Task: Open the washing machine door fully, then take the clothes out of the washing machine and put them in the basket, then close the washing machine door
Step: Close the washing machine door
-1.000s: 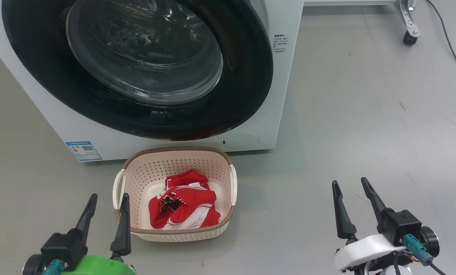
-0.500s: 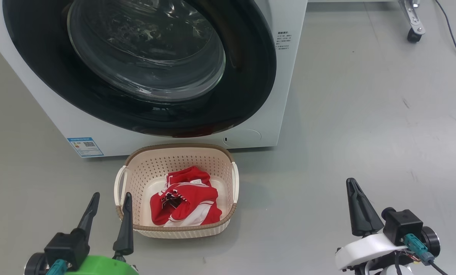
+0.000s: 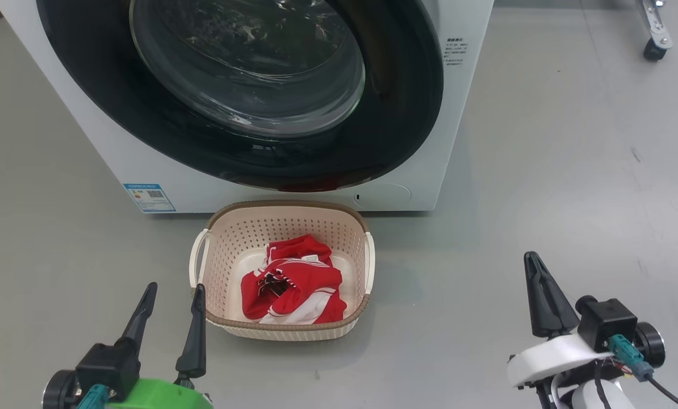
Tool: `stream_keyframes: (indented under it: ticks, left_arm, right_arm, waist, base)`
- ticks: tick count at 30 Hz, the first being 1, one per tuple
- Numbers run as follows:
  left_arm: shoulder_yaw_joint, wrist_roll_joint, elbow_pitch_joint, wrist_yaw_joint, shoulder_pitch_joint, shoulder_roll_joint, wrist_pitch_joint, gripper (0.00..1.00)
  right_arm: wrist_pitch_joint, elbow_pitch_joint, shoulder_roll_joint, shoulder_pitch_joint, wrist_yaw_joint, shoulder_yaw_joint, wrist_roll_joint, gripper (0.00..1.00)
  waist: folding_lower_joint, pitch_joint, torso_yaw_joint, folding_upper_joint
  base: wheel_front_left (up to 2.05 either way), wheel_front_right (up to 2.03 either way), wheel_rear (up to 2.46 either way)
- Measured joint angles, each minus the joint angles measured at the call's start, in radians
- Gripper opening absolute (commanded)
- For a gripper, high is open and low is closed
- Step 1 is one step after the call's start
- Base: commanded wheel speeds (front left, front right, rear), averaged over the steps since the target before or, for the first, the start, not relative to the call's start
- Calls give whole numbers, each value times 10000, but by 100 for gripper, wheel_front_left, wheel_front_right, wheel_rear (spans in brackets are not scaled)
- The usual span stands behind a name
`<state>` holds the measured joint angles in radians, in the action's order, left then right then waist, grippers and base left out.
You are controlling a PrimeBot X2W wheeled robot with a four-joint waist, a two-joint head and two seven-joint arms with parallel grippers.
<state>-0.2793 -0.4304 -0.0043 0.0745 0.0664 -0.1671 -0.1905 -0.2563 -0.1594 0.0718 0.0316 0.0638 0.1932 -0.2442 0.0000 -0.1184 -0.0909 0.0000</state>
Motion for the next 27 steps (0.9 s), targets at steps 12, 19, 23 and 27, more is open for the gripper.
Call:
stream_keyframes:
  ticks: [12,19,23,27]
  left_arm:
    - [-165,213,-190,6,-481,146,-2,100]
    - [-255,307,-320,4,-785,251,-88,100]
    - [-355,372,-382,-4,-1061,280,-105,100]
    - [-397,378,-408,-17,-1328,347,-182,100]
  right_arm:
    - [13,-163,422,-1715,-261,105,351,0]
    - [240,-359,748,-2945,-458,127,570,0]
    - [491,-435,874,-4027,-629,188,662,0]
    - [640,-585,947,-4836,-823,276,711,0]
  waist:
    - [0,-721,-555,0]
    - [0,-1213,-984,0]
    - [0,-1628,-1258,0]
    - [0,-1968,-1474,0]
  base:
    - [0,0,0]
    - [0,0,0]
    - [0,0,0]
    - [0,0,0]
